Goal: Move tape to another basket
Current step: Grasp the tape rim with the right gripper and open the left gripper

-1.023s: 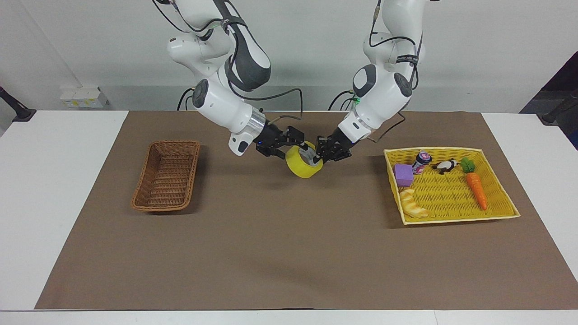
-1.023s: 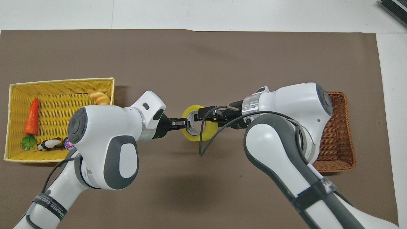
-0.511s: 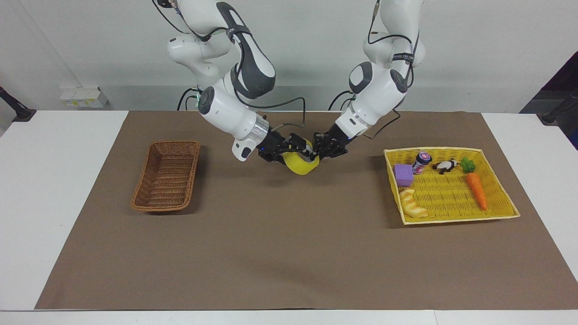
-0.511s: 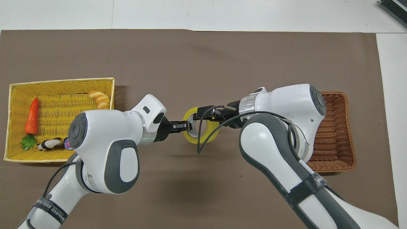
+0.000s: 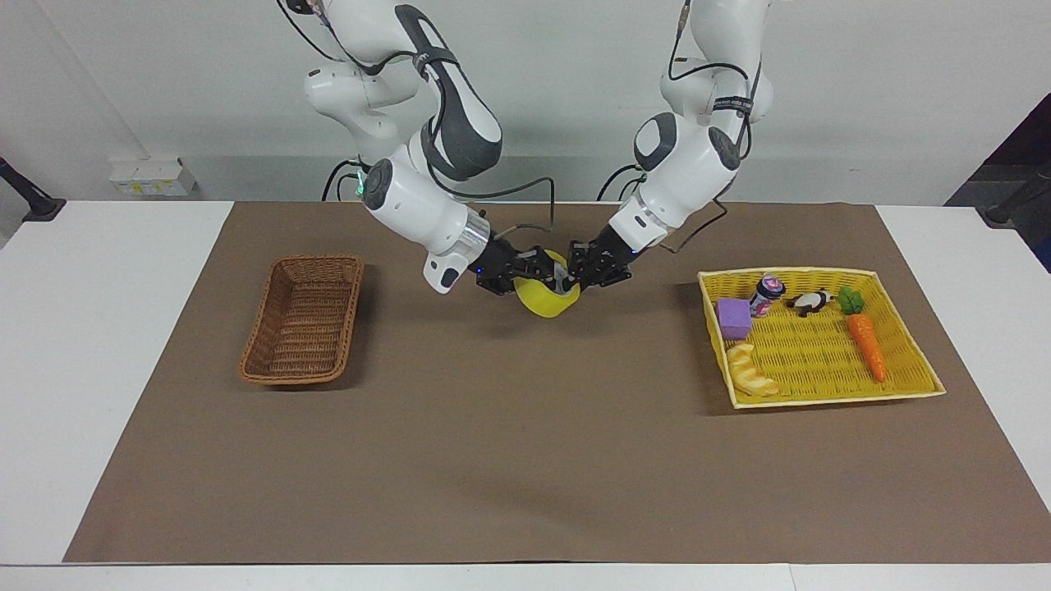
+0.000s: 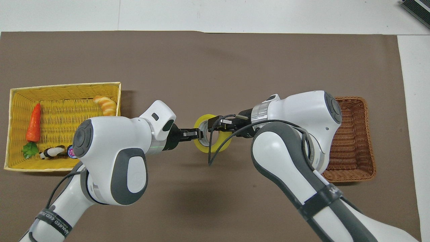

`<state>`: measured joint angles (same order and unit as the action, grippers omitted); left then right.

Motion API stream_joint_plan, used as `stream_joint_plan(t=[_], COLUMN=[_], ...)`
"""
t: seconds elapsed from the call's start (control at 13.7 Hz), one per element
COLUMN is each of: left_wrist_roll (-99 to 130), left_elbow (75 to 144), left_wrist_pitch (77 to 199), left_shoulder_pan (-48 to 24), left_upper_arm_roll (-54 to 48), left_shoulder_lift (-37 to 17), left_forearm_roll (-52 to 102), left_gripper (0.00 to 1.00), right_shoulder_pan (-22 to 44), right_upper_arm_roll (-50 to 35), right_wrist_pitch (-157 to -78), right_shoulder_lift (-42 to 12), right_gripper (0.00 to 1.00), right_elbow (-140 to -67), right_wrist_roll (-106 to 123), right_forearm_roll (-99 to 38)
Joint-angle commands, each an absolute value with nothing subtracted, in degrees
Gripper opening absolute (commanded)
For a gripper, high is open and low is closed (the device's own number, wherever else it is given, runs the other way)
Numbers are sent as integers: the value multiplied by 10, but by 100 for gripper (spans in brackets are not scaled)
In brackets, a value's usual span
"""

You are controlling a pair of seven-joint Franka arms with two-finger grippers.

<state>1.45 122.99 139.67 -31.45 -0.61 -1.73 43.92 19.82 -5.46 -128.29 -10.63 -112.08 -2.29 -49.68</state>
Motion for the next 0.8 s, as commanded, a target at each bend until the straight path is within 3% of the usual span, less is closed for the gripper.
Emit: stream_joint_plan(t=[0.0, 0.51, 0.58, 0.66, 0.73], left_wrist_roll=[17, 19, 22, 24, 24], left_elbow=[1245, 1229, 1225, 1215, 1209], left_wrist_pitch=[1402, 1399, 1390, 1377, 1362], left_shoulder_pan=[-327, -327, -325, -323, -320], left_upper_arm_roll=[5, 6, 7, 8, 9], left_shoulder_lift=[3, -4, -3, -3, -2], left_forearm_roll=[451, 450, 450, 448, 445], left_gripper=[0, 0, 9, 41, 64], right_shoulder_pan=[196, 195, 195, 196, 196], right_upper_arm_roll=[-54, -52, -52, -52, -52], right_wrist_pitch=[-1268, -1252, -1252, -1252, -1252], right_shoulder_lift=[-90, -89, -86, -82, -81], right_gripper=[27, 27, 27, 25, 11], right_elbow=[-1138, -1138, -1143, -1151, -1155], right_wrist_roll=[-9, -11, -12, -13, -12], right_forearm_roll=[-504, -493, -485, -473, -465])
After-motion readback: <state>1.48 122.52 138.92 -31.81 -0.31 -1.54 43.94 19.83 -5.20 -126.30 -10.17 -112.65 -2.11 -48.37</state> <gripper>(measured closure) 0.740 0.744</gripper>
